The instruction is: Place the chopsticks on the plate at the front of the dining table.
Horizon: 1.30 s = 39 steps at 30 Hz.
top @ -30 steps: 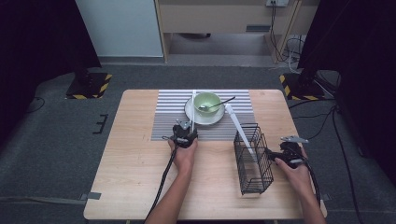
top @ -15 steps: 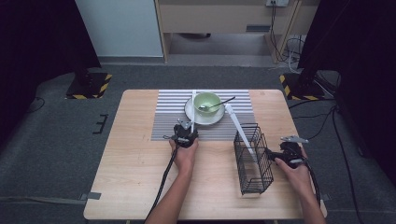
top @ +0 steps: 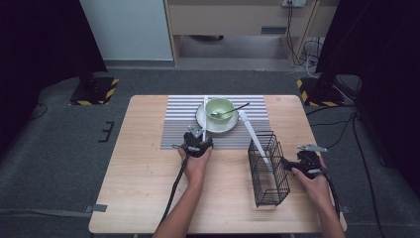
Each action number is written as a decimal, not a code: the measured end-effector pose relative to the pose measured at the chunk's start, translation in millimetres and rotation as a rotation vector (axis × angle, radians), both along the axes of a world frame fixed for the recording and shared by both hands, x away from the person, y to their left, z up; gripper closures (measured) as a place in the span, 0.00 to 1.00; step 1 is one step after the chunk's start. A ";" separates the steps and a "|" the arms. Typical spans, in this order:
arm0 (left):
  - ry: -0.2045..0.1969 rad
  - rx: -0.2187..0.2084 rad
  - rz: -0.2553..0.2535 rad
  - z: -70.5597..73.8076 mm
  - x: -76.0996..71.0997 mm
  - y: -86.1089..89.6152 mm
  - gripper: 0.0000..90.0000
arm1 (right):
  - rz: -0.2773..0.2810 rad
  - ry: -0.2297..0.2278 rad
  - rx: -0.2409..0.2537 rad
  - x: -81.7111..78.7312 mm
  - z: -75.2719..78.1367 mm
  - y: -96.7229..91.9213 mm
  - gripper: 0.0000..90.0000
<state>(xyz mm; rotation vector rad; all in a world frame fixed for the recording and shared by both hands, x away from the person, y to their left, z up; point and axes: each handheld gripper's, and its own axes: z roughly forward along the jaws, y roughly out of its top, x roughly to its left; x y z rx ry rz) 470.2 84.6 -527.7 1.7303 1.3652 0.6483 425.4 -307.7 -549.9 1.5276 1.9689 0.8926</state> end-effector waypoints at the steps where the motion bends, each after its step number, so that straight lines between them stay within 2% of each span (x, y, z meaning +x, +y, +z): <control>1: -0.002 0.004 -0.002 1.1 -0.7 0.2 0.45 | 0.000 0.000 0.000 0.0 0.0 0.0 0.16; 6: -0.010 0.008 -0.038 10.3 -8.1 2.2 0.36 | 0.002 -0.001 -0.001 0.0 -0.1 -0.2 0.16; 12: -0.031 0.023 -0.086 22.8 -15.3 8.1 0.32 | 0.002 -0.001 -0.001 -0.1 -0.1 -0.2 0.16; 18: -0.007 0.016 -0.137 29.2 -18.8 17.5 0.22 | 0.002 -0.001 -0.001 -0.1 -0.1 -0.2 0.16; 23: -0.001 0.025 -0.154 32.8 -22.1 24.9 0.15 | 0.001 -0.001 -0.001 -0.1 -0.1 -0.1 0.16; 28: 0.008 0.017 -0.177 36.4 -25.2 33.0 0.12 | 0.002 -0.002 -0.002 -0.2 -0.1 -0.1 0.16; 39: 0.016 0.019 -0.191 45.4 -32.9 49.7 0.05 | -0.001 -0.001 -0.003 -0.6 -0.1 0.1 0.16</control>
